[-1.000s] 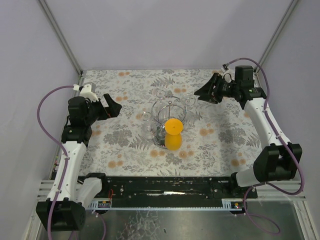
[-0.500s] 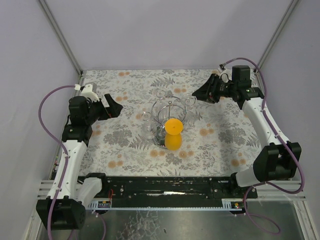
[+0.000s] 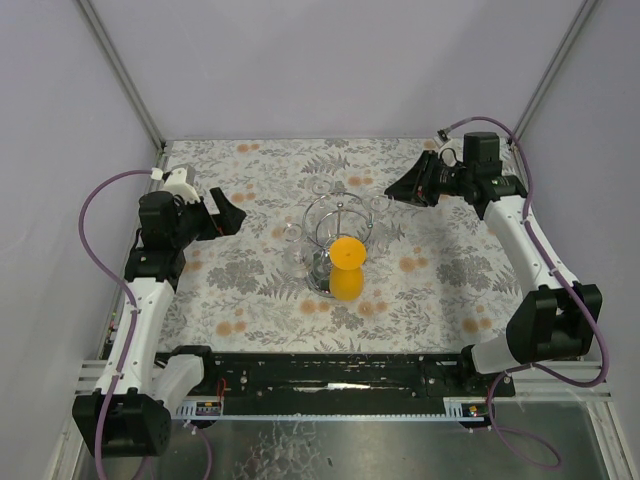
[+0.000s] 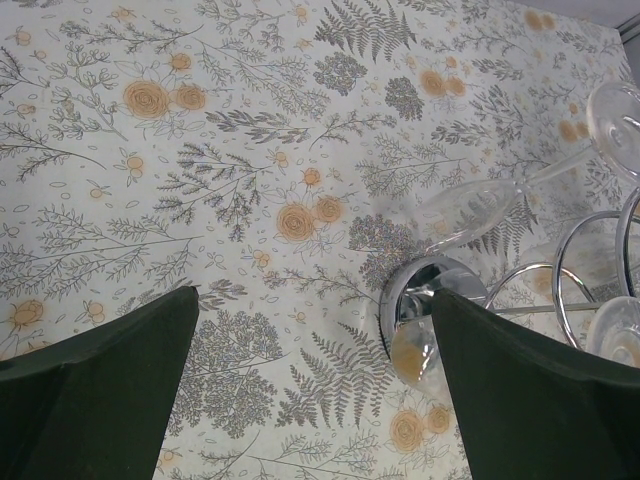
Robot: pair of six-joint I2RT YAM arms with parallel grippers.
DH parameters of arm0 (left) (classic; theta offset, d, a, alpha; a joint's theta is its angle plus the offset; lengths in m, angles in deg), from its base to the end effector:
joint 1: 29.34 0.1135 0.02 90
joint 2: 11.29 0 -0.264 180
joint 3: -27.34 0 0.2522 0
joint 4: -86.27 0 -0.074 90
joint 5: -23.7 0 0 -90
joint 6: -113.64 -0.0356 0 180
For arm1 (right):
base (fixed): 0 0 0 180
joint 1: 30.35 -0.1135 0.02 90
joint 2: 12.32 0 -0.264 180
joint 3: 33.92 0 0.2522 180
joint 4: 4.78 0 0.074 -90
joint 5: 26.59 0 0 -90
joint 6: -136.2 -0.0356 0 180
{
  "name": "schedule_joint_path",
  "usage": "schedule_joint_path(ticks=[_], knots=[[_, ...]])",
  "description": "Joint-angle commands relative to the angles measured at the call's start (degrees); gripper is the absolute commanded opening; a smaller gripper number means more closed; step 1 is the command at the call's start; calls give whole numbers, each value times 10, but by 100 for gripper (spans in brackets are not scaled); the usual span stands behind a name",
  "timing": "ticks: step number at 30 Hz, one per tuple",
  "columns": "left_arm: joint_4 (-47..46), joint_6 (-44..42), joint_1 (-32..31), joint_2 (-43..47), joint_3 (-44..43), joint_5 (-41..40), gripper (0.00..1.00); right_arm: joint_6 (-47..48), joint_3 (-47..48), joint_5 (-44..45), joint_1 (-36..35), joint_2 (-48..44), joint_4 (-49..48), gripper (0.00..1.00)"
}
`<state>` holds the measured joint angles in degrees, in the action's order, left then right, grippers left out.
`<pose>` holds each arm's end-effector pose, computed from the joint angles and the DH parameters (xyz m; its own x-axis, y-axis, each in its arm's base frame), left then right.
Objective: Take the wine glass off the wine glass rack
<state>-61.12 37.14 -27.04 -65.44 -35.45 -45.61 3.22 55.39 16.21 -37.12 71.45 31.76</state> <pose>0.2131 -0.0040 0.3218 -0.4613 -0.2371 -0.8550 0.1824 0.9177 -0.3529 0.3212 0.0644 0.3497 -0.8546 0.3650 -0.3695 -0.1668 0.4808 0.8608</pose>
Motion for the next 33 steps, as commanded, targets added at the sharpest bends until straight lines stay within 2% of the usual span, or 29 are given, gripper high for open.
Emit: schedule_joint_path(ticks=[1,5,10,15,24,33], knots=[[-20,-11,3,-1,-14,15,100,-2,-11,-24,-5,-1,-20,28],[-20,-11,2,-1,-14,17,100,-1,-20,-28,-5,-6,-21,28],[-20,-10,3,-1,-14,19,100,-2,-22,-29,-5,-9,-23,21],[-19,-10,3,-1,-14,21,100,-6,-22,-27,-5,-10,-31,18],[-19,-10,2,-2,-15,26,100,-6,-17,-19,-5,-16,-25,19],[-19,-9,3,-1,-15,30,100,-5,-24,-10,-5,-25,-22,28]])
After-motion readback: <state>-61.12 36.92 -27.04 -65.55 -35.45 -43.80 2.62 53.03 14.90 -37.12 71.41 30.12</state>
